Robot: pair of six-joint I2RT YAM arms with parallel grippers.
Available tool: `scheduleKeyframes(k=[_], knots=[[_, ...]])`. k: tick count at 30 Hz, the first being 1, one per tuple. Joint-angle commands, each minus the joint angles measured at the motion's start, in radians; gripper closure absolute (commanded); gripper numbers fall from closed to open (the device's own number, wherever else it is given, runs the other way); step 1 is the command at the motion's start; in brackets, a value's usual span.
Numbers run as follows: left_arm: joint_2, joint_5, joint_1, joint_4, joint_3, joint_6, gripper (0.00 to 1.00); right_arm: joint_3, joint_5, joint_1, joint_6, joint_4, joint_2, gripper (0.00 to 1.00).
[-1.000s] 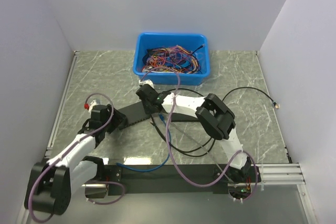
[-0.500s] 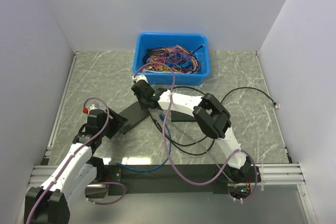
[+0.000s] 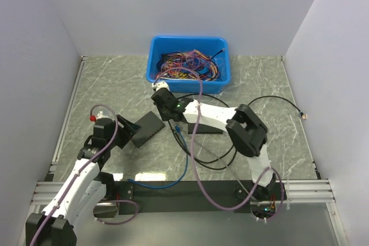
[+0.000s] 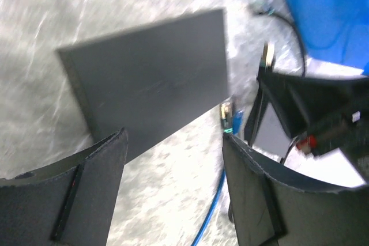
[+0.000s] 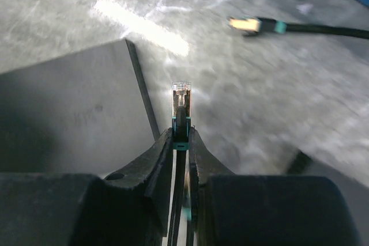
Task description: Insert the plug into the switch port
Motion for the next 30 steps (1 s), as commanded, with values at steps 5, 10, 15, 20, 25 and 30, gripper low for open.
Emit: scheduleKeyframes(k=[5,10,15,20,25,30], knots=[[0.126,-0.085,-0.002,0.132,0.123,0.091,0.28,-0.175,0.030,0.022,0.019,0.071,-0.243,1.00],[0.243,-0.143,-0.002,0.237,0.137,0.143,0.23,-0.264,-0.040,0.086,0.069,0.121,-0.303,1.00],[0.370,-0.157,0.000,0.336,0.158,0.183,0.01,-0.295,-0.091,0.143,0.112,0.161,-0.246,1.00],[0.435,-0.117,0.000,0.431,0.148,0.223,0.04,-0.266,-0.094,0.184,0.129,0.160,-0.182,1.00],[0.458,-0.105,0.001,0.497,0.128,0.252,0.06,-0.255,-0.106,0.195,0.138,0.157,-0.154,1.00],[0.482,-0.104,0.009,0.549,0.112,0.269,0.07,-0.246,-0.118,0.210,0.147,0.157,-0.126,1.00]])
